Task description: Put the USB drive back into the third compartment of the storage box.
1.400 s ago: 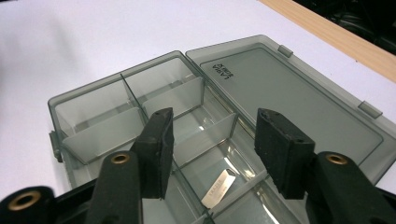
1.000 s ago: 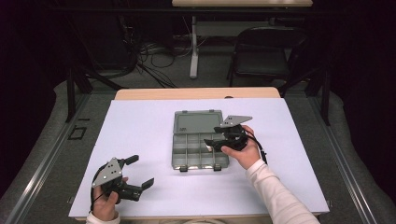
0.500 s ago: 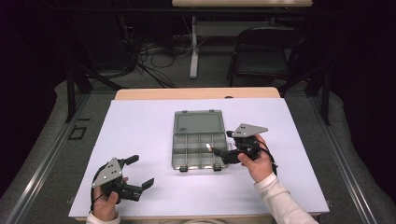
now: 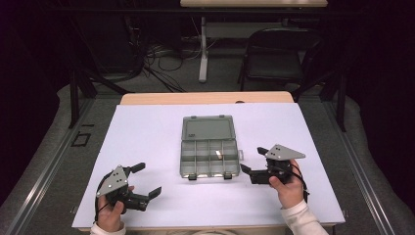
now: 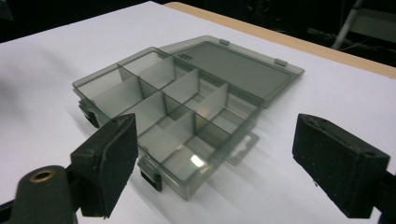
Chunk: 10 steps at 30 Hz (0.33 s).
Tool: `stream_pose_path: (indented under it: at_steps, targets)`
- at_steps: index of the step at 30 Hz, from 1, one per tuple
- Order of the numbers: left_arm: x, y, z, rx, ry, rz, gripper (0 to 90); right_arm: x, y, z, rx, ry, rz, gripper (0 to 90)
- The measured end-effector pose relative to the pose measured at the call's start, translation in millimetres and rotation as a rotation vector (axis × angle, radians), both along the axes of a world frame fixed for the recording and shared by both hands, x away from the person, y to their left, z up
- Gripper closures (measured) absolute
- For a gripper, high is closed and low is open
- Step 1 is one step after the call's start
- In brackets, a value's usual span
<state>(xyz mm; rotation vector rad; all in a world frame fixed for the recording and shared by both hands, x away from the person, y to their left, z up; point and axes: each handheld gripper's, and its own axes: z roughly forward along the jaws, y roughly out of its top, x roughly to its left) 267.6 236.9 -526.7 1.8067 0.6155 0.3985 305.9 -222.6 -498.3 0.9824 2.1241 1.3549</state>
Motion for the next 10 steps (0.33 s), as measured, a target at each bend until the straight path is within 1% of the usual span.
stream_pose_path:
  at_steps: [4, 7, 9, 10]
  targets:
    - [-0.1, -0.6, 0.3, 0.002, -0.002, 0.001, 0.5, -4.7, -8.3, -6.2, 0.010, -0.005, -0.028, 14.2]
    - [0.3, -0.9, 0.2, 0.003, -0.005, -0.001, 0.5, -6.8, -10.5, -8.9, 0.001, -0.008, -0.033, 14.2]
    - [0.3, -1.1, 0.2, 0.001, -0.004, 0.001, 0.5, -7.4, -10.6, -10.2, 0.011, -0.017, -0.039, 14.2]
    - [0.7, -1.0, 0.2, 0.002, -0.006, 0.001, 0.5, -7.3, -11.3, -10.2, 0.004, -0.020, -0.037, 14.2]
